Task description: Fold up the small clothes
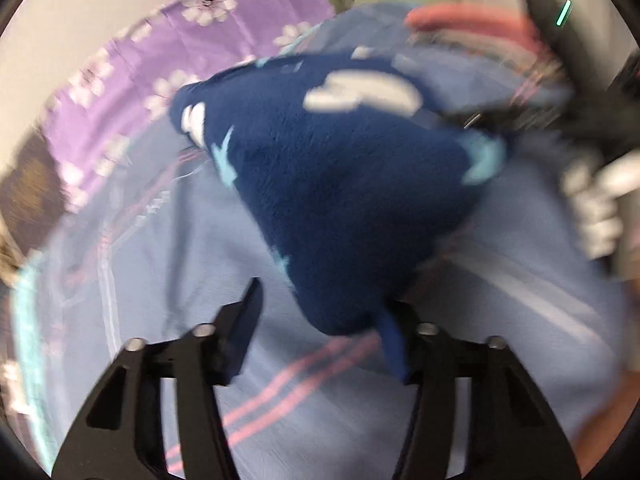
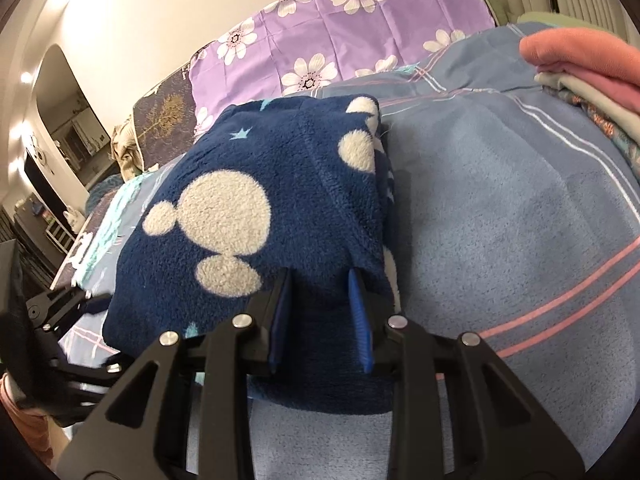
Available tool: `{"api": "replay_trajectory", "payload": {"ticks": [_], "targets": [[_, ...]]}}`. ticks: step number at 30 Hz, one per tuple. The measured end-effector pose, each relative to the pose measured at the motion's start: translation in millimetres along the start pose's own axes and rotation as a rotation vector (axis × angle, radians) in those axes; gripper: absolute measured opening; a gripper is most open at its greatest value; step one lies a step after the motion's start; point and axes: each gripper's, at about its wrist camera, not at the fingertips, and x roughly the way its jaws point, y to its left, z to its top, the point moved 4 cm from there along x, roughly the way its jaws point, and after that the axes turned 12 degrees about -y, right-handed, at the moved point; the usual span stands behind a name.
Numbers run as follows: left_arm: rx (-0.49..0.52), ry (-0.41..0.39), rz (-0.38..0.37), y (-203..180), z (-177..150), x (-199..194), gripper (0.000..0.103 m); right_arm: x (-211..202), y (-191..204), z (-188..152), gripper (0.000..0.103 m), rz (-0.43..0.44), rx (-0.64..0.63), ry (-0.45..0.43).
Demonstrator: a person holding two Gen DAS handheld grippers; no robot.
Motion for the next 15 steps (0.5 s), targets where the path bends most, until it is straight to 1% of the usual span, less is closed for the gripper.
{"api": "replay_trajectory", "payload": {"ticks": [1,2,3,5,6,7,8,9,10,11,12,13,14,15], "targets": [[-0.025,-0.027,-0.037,2,6,-12,0.042,0,-1,0,0.028,0.006,0.010,0.000],[-0.049,-0.074,-0.061,8,17,-27,0.038,0,0,-1,0.028,0.006,0.012,0.000],[-0.058,-0.118,-0.058,11,26,-36,0.034,-1,2,-1,0.029,0.005,0.007,0.001],[-0.057,-0.220,-0.052,15,48,-48,0.034,-1,5,-2,0.030,-0.005,-0.008,0.000],[-0.041,-0.256,-0.045,18,61,-44,0.034,-1,7,-2,0.030,-0.013,-0.015,0.001],[-0.035,-0.264,-0.041,20,70,-35,0.034,0,8,-1,0.030,-0.021,-0.022,0.002],[-0.039,-0.252,-0.044,23,78,-20,0.034,1,8,-1,0.031,-0.026,-0.027,0.002],[-0.042,-0.216,-0.048,23,77,1,0.034,0,9,-1,0.031,-0.028,-0.031,0.002],[-0.027,-0.160,-0.041,25,72,26,0.039,0,9,-2,0.031,-0.028,-0.031,0.002],[0.007,-0.092,-0.016,25,61,54,0.047,0,8,-2,0.031,-0.027,-0.028,0.001],[0.038,-0.080,0.000,25,50,73,0.051,0,7,-2,0.031,-0.023,-0.024,0.000],[0.032,-0.097,-0.014,29,44,80,0.051,0,7,-4,0.031,-0.019,-0.026,-0.010],[-0.022,-0.096,-0.043,35,44,81,0.051,0,8,-5,0.031,-0.023,-0.033,-0.017],[-0.064,-0.074,-0.053,38,45,79,0.050,0,10,-6,0.030,-0.031,-0.044,-0.024]]}}
